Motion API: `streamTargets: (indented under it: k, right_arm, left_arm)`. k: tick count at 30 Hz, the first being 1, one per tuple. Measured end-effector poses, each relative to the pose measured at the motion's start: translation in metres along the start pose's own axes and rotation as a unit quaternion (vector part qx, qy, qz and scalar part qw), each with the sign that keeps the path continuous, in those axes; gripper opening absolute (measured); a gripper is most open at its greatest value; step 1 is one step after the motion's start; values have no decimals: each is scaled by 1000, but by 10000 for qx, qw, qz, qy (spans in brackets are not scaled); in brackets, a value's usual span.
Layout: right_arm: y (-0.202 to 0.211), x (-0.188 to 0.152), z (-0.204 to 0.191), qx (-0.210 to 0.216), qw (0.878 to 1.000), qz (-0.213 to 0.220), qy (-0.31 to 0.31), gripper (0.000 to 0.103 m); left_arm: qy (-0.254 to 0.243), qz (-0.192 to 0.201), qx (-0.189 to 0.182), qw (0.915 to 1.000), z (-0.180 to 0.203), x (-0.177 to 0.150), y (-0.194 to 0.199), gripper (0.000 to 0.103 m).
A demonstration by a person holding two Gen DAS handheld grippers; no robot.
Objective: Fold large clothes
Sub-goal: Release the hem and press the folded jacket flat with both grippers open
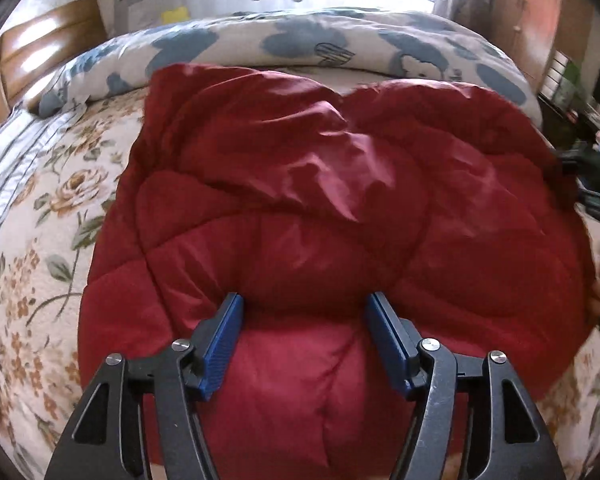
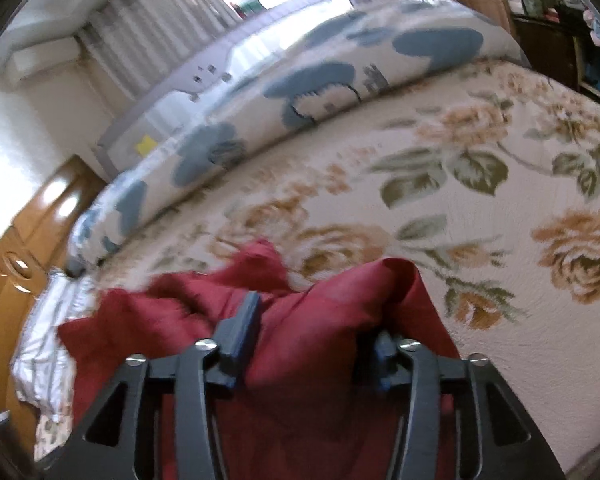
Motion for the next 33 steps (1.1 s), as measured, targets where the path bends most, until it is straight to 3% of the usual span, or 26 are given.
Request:
streamTargets:
  k: [3,5,8,12,21,33]
  right_arm:
    - [35,-2,-24,115,9992,249,288,70]
    - [49,-14,-47,305,9973,185,635,71]
    - [40,-42,-72,354,9915,-381,1196,71]
    - [-4,-82,-67,-217,9757,-1306,1745,71]
    - [-36,-70,-21,-290,9863,-1357,892,73]
    - [-45,-73,-19,-320,9887,-1199,843,73]
  left_arm:
    - [-1,17,136,9999,0,3,-2,65]
    - [-18,32,194,9998,0,3,-3,65]
    - [-36,34,229,9997,4,3,-3,65]
    - [-8,75,178,9998,3,8,4,65]
    - [376,-32,409,9985,-27,26,-31,66]
    - [309,-183,607,9975,-20,42,-53,70]
Point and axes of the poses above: each gripper's, at about its wrist camera, not at the fingertips, and y roughly against the way its jaws point, z to its right, x to its top, the point moved 5 cm from there along -y, roughly the way its jaws point, and after that the axes turned 9 degrees about x, right-handed, at the moved point
